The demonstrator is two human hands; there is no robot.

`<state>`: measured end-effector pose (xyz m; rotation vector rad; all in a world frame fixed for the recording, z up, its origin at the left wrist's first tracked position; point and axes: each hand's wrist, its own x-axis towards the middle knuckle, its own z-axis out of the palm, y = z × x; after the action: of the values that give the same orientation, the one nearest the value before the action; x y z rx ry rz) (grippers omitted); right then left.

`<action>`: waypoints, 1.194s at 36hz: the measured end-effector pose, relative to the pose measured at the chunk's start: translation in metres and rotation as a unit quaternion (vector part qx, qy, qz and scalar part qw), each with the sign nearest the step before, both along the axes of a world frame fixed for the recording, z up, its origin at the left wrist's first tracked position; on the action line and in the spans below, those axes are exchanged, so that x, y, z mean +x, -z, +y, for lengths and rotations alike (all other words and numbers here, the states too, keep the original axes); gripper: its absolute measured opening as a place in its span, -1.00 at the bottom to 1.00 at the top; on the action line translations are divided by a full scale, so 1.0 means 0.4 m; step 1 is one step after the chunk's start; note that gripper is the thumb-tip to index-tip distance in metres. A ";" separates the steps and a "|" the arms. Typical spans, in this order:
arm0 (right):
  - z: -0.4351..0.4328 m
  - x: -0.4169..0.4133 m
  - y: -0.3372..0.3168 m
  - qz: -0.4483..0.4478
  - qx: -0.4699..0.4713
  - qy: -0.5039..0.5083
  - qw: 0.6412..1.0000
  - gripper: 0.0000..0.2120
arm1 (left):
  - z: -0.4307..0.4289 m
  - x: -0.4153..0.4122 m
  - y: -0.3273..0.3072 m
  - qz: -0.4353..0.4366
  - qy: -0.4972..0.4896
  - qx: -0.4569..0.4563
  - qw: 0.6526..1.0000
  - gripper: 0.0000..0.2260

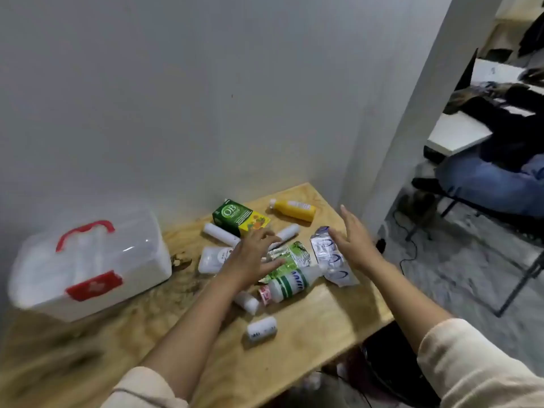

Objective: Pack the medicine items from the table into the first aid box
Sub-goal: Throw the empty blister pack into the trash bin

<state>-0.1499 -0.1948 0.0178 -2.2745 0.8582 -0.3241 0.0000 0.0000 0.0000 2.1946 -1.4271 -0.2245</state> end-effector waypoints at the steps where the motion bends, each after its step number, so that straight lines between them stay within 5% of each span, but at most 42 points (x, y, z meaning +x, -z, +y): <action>1: 0.002 -0.005 0.019 0.003 0.005 -0.009 1.000 -0.37 | -0.004 0.002 0.011 0.001 0.014 0.005 1.000 -0.56; 12: 0.006 -0.009 0.129 -0.019 -0.023 -0.023 0.999 -0.17 | -0.041 0.007 0.029 -0.086 0.024 0.119 0.989 -0.46; 19: -0.008 -0.033 0.140 -0.092 -0.013 0.007 0.996 -0.23 | -0.053 -0.001 0.017 -0.031 0.003 0.127 0.991 -0.50; 29: -0.019 -0.056 0.131 -0.136 -0.036 0.040 0.989 -0.35 | -0.082 0.004 0.010 0.065 -0.012 0.074 0.995 -0.35; 43: -0.074 -0.093 0.104 -0.169 0.008 0.055 0.984 -0.38 | -0.166 0.008 -0.016 0.139 -0.053 -0.036 0.988 -0.44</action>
<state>-0.1871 -0.2244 -0.0240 -2.0788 0.8045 -0.7274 0.0031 -0.0665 0.0065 2.0791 -1.1453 -0.4153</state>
